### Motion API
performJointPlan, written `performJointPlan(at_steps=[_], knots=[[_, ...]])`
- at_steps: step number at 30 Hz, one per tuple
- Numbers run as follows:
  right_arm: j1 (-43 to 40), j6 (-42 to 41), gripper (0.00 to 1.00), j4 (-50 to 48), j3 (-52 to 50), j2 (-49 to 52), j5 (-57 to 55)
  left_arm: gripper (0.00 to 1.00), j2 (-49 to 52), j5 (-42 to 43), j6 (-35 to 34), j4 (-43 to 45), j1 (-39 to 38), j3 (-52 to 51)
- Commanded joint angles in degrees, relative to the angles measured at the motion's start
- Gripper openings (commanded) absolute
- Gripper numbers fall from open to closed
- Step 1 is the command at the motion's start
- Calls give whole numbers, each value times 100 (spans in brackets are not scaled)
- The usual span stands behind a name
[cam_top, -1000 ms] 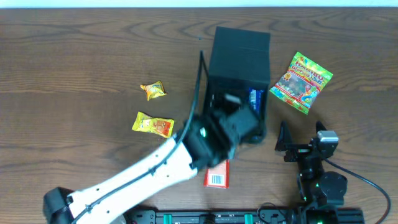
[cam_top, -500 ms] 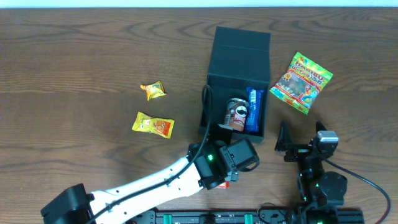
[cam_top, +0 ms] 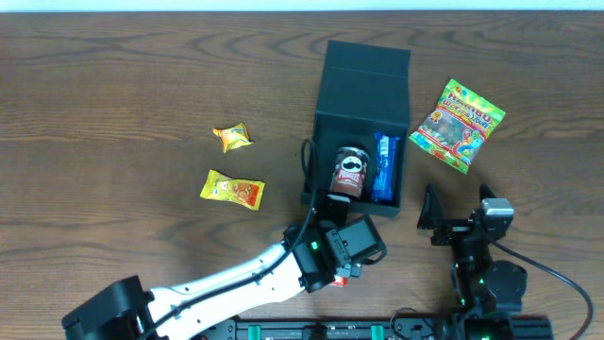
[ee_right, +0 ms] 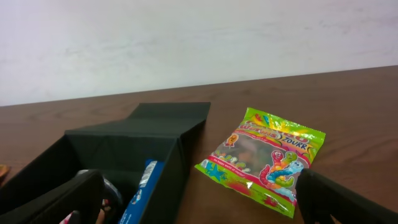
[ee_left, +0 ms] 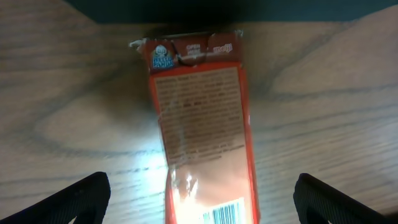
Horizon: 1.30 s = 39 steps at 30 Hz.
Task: Pack container
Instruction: 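Grasp the red Hello Panda box with the left gripper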
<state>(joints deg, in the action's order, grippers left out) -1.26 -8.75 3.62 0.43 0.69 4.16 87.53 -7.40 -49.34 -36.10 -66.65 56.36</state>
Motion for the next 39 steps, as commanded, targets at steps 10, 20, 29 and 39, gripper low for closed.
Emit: performJointPlan(at_steps=[10,20,29,39], knots=[[-17,-63,99,24,-11,-35,37,95,555,188,162,424,-24,-184],[-17,-63,99,22,-11,-35,37,95,1038,57,264,658,-24,-181],[-17,-63,99,22,-11,-35,37,95,1338,-70,306,1012,-22,-184],[-17,-63,99,22,-11,-35,37,98,1436,-177,476,1086,-22,-186]])
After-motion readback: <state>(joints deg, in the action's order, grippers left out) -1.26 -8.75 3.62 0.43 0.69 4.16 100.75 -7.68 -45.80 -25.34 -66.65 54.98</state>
